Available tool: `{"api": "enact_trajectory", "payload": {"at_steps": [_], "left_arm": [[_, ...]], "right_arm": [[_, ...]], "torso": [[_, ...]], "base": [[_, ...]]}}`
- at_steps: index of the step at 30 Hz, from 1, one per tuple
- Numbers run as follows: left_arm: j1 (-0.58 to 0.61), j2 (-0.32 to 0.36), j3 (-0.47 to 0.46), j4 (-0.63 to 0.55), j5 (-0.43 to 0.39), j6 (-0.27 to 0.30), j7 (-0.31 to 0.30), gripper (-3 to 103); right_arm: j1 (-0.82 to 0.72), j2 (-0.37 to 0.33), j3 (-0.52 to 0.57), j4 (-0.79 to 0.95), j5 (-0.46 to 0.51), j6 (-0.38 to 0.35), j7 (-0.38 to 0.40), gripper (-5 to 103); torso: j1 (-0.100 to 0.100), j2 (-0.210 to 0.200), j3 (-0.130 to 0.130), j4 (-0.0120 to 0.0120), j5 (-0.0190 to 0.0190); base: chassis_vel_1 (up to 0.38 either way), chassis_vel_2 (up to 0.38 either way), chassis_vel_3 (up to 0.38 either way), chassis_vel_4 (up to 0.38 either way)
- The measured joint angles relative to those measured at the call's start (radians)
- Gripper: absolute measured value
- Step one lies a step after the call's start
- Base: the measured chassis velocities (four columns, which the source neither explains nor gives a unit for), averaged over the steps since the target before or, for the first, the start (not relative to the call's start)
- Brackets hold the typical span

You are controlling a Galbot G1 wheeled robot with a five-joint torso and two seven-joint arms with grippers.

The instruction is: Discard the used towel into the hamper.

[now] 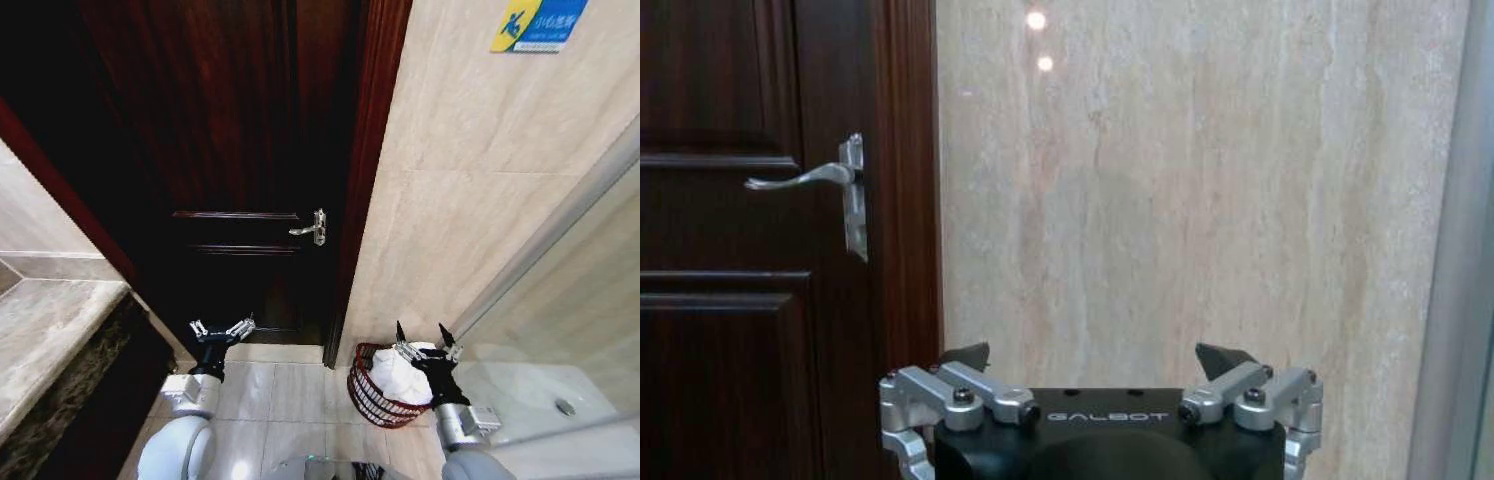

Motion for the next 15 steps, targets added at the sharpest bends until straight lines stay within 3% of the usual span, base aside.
{"api": "enact_trajectory", "payload": {"at_steps": [9, 15], "left_arm": [[0.000, 0.000, 0.000, 0.000, 0.000, 0.000, 0.000, 100], [0.000, 0.000, 0.000, 0.000, 0.000, 0.000, 0.000, 100]], "right_arm": [[0.000, 0.000, 0.000, 0.000, 0.000, 0.000, 0.000, 100], [0.000, 0.000, 0.000, 0.000, 0.000, 0.000, 0.000, 100]], "torso": [[0.000, 0.000, 0.000, -0.0002, 0.0000], [0.000, 0.000, 0.000, -0.0001, 0.0000]], "base": [[0.000, 0.000, 0.000, 0.000], [0.111, -0.113, -0.098, 0.106]]}}
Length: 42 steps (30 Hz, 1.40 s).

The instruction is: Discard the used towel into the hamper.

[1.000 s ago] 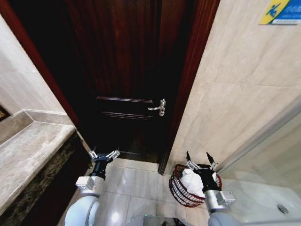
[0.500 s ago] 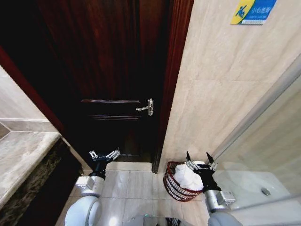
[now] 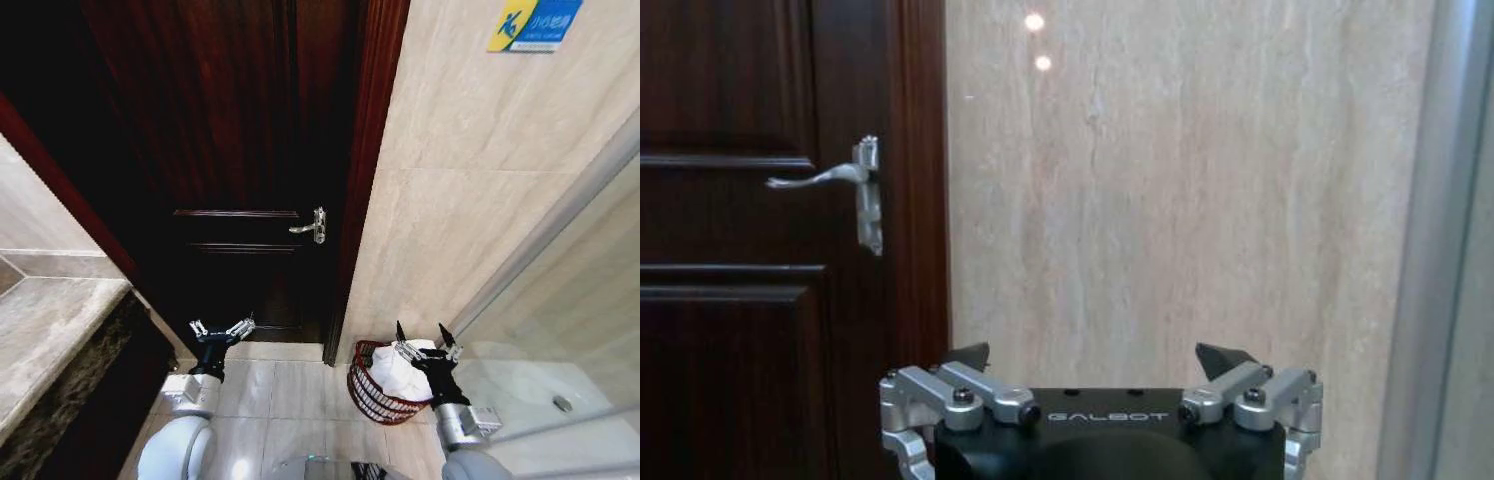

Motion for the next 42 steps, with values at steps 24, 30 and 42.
{"api": "enact_trajectory", "payload": {"at_steps": [24, 30, 42], "left_arm": [[0.000, 0.000, 0.000, 0.000, 0.000, 0.000, 0.000, 100], [0.000, 0.000, 0.000, 0.000, 0.000, 0.000, 0.000, 100], [0.000, 0.000, 0.000, 0.000, 0.000, 0.000, 0.000, 100]], "right_arm": [[0.000, 0.000, 0.000, 0.000, 0.000, 0.000, 0.000, 100], [0.000, 0.000, 0.000, 0.000, 0.000, 0.000, 0.000, 100], [0.000, 0.000, 0.000, 0.000, 0.000, 0.000, 0.000, 100]], "torso": [[0.001, 0.000, 0.000, 0.0003, 0.0000], [0.000, 0.000, 0.000, -0.0002, 0.0000], [0.000, 0.000, 0.000, -0.0002, 0.0000]], "base": [[0.121, -0.109, -0.110, 0.122], [-0.011, 0.021, 0.028, -0.008], [0.004, -0.003, -0.004, 0.003]]}}
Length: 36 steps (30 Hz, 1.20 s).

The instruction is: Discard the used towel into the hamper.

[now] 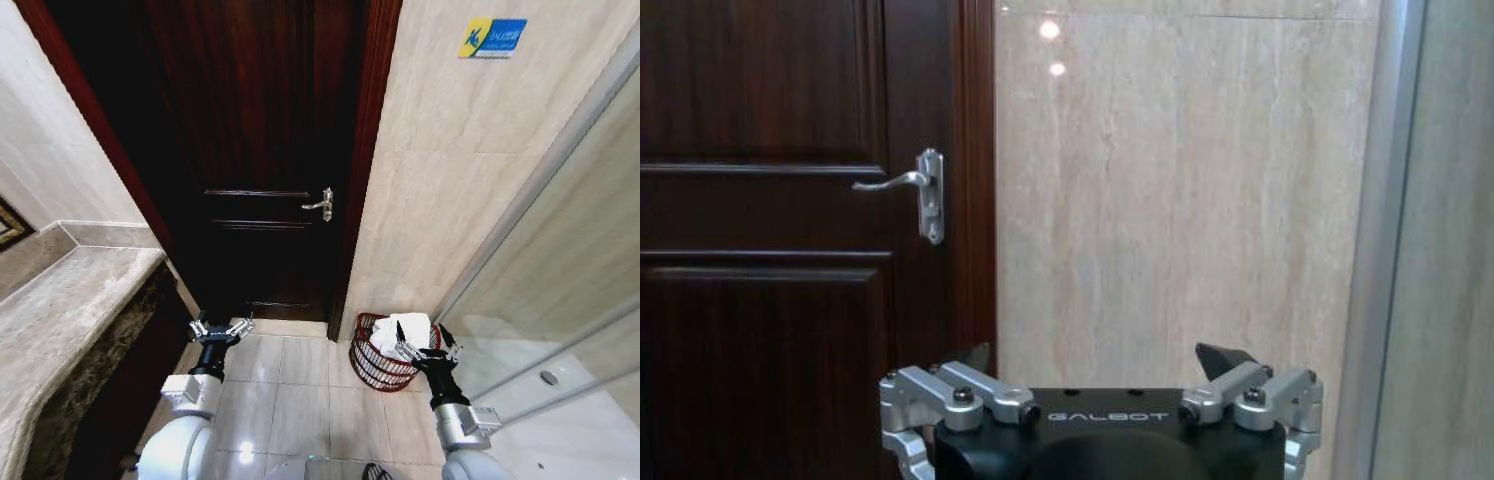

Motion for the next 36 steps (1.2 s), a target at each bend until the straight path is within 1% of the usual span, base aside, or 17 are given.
{"api": "enact_trajectory", "payload": {"at_steps": [10, 14, 15, 16, 20, 23, 25, 26, 27, 29, 31, 32, 36], "left_arm": [[0.000, 0.000, 0.000, 0.000, 0.000, 0.000, 0.000, 100], [0.000, 0.000, 0.000, 0.000, 0.000, 0.000, 0.000, 100], [0.000, 0.000, 0.000, 0.000, 0.000, 0.000, 0.000, 100], [0.000, 0.000, 0.000, 0.000, 0.000, 0.000, 0.000, 100], [0.000, 0.000, 0.000, 0.000, 0.000, 0.000, 0.000, 100], [0.000, 0.000, 0.000, 0.000, 0.000, 0.000, 0.000, 100], [0.000, 0.000, 0.000, 0.000, 0.000, 0.000, 0.000, 100], [0.000, 0.000, 0.000, 0.000, 0.000, 0.000, 0.000, 100], [0.000, 0.000, 0.000, 0.000, 0.000, 0.000, 0.000, 100], [0.000, 0.000, 0.000, 0.000, 0.000, 0.000, 0.000, 100], [0.000, 0.000, 0.000, 0.000, 0.000, 0.000, 0.000, 100], [0.001, 0.000, 0.000, 0.000, 0.000, 0.000, 0.000, 100], [0.001, 0.000, 0.000, 0.000, 0.000, 0.000, 0.000, 100]], "right_arm": [[0.000, 0.000, 0.000, 0.000, 0.000, 0.000, 0.000, 100], [0.000, 0.000, 0.000, 0.000, 0.000, 0.000, 0.000, 100], [0.000, 0.000, 0.000, 0.000, 0.000, 0.000, 0.000, 100], [0.000, 0.000, 0.000, 0.000, 0.000, 0.000, 0.000, 100], [0.000, 0.000, 0.000, 0.000, 0.000, 0.000, 0.000, 100], [0.000, 0.000, 0.000, 0.000, 0.000, 0.000, 0.000, 100], [0.000, 0.000, 0.000, 0.000, 0.000, 0.000, 0.000, 100], [0.000, 0.000, 0.000, 0.000, 0.000, 0.000, 0.000, 100], [0.000, 0.000, 0.000, 0.000, 0.000, 0.000, 0.000, 100], [0.000, 0.000, 0.000, 0.000, 0.000, 0.000, 0.000, 100], [0.000, 0.000, 0.000, 0.000, 0.000, 0.000, 0.000, 100], [0.000, 0.000, 0.000, 0.000, 0.000, 0.000, 0.000, 100], [0.000, 0.000, 0.000, 0.000, 0.000, 0.000, 0.000, 100]], "torso": [[0.000, 0.000, 0.000, 0.0000, 0.0000], [-0.001, 0.000, 0.000, 0.0001, 0.0002], [-0.001, 0.000, 0.000, -0.0001, -0.0004], [0.000, 0.000, 0.000, 0.0004, 0.0000], [-0.001, 0.000, 0.000, -0.0001, -0.0002], [0.000, 0.000, 0.000, 0.0002, 0.0003], [0.000, 0.000, 0.000, 0.0002, -0.0003], [-0.001, 0.000, 0.000, -0.0002, 0.0001], [-0.001, 0.000, 0.000, 0.0000, 0.0006], [0.000, 0.000, 0.000, 0.0002, -0.0005], [-0.001, 0.000, 0.000, 0.0002, 0.0000], [-0.001, 0.001, 0.000, -0.0002, 0.0005], [-0.001, 0.001, -0.001, 0.0003, -0.0006]], "base": [[0.141, -0.132, -0.145, 0.135], [0.244, -0.249, -0.243, 0.241], [0.247, -0.273, -0.256, 0.287], [0.289, -0.278, -0.268, 0.287], [0.296, -0.274, -0.284, 0.291], [0.313, -0.298, -0.294, 0.299], [0.325, -0.299, -0.294, 0.311], [0.297, -0.299, -0.342, 0.316], [0.332, -0.339, -0.342, 0.316], [0.323, -0.326, -0.327, 0.306], [0.314, -0.292, -0.299, 0.307], [0.270, -0.272, -0.225, 0.226], [0.159, -0.132, -0.193, 0.161]]}}
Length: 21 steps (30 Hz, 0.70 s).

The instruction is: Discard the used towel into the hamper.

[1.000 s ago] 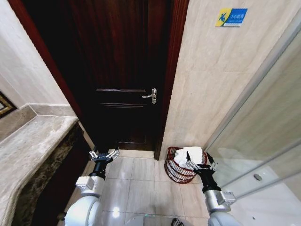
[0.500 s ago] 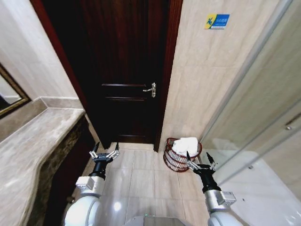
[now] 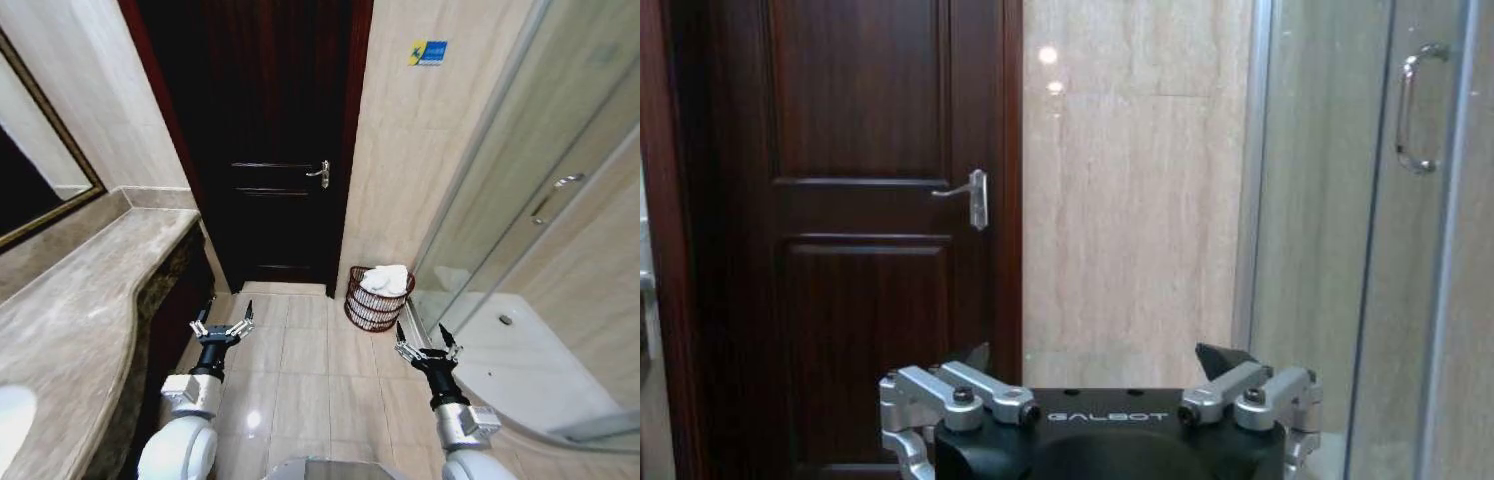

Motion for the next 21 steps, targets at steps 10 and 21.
{"api": "enact_trajectory", "payload": {"at_steps": [10, 21], "left_arm": [[-0.001, 0.000, 0.000, 0.000, 0.000, 0.000, 0.000, 100], [-0.001, 0.000, 0.000, 0.000, 0.000, 0.000, 0.000, 100]], "right_arm": [[0.001, 0.000, 0.000, 0.000, 0.000, 0.000, 0.000, 100], [0.000, 0.000, 0.000, 0.000, 0.000, 0.000, 0.000, 100]], "torso": [[0.002, -0.001, 0.001, -0.0001, 0.0005], [0.001, -0.001, 0.000, -0.0003, 0.0006]], "base": [[-0.045, 0.028, 0.039, -0.023], [0.033, -0.033, -0.037, 0.034]]}}
